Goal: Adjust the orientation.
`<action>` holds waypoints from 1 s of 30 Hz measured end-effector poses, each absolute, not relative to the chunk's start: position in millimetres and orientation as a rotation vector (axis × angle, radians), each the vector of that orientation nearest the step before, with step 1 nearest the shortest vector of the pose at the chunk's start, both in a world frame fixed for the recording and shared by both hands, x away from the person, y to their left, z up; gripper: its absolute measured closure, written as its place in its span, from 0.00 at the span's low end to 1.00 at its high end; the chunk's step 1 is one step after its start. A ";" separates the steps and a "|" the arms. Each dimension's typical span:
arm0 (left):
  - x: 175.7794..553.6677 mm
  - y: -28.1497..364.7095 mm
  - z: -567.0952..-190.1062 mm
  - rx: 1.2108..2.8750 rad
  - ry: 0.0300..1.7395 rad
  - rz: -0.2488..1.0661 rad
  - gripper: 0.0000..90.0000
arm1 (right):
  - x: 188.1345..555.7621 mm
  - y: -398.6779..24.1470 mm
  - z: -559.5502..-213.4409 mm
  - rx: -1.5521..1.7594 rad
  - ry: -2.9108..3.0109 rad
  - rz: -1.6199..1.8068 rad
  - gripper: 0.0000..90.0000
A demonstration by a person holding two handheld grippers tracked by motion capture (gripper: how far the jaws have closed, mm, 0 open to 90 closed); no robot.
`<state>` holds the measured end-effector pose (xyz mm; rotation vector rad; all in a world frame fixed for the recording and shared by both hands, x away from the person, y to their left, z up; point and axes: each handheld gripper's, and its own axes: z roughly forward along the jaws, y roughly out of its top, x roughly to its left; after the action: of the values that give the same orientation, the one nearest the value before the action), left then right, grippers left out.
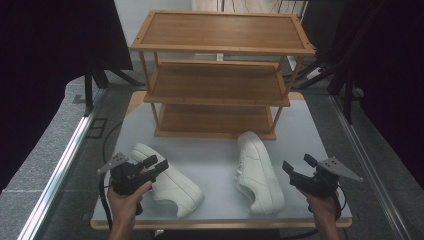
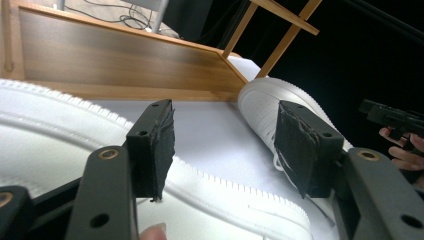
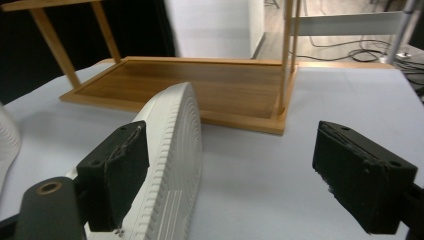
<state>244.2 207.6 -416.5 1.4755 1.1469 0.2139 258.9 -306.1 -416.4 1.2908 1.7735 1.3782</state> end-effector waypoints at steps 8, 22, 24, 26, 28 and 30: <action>236.0 221.1 -421.1 1.435 1.173 0.215 0.42 | 258.3 -313.5 -411.8 1.301 1.709 1.410 0.21; 217.9 231.6 -416.9 1.437 1.181 0.260 0.42 | 265.1 -298.7 -413.1 1.269 1.809 1.402 0.32; 215.8 234.3 -417.3 1.430 1.180 0.253 0.44 | 264.8 -300.2 -412.6 1.274 1.809 1.415 0.34; 215.0 235.2 -417.5 1.425 1.177 0.248 0.46 | 264.1 -301.4 -412.1 1.282 1.803 1.427 0.34; 212.0 237.6 -417.3 1.420 1.193 0.244 0.52 | 262.5 -306.2 -410.5 1.313 1.773 1.471 0.34; 209.4 238.4 -417.6 1.415 1.224 0.267 0.54 | 262.6 -309.4 -409.7 1.326 1.765 1.517 0.34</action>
<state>209.4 238.4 -417.6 1.4153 1.2237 0.2666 262.6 -309.4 -409.7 1.3265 1.7648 1.5175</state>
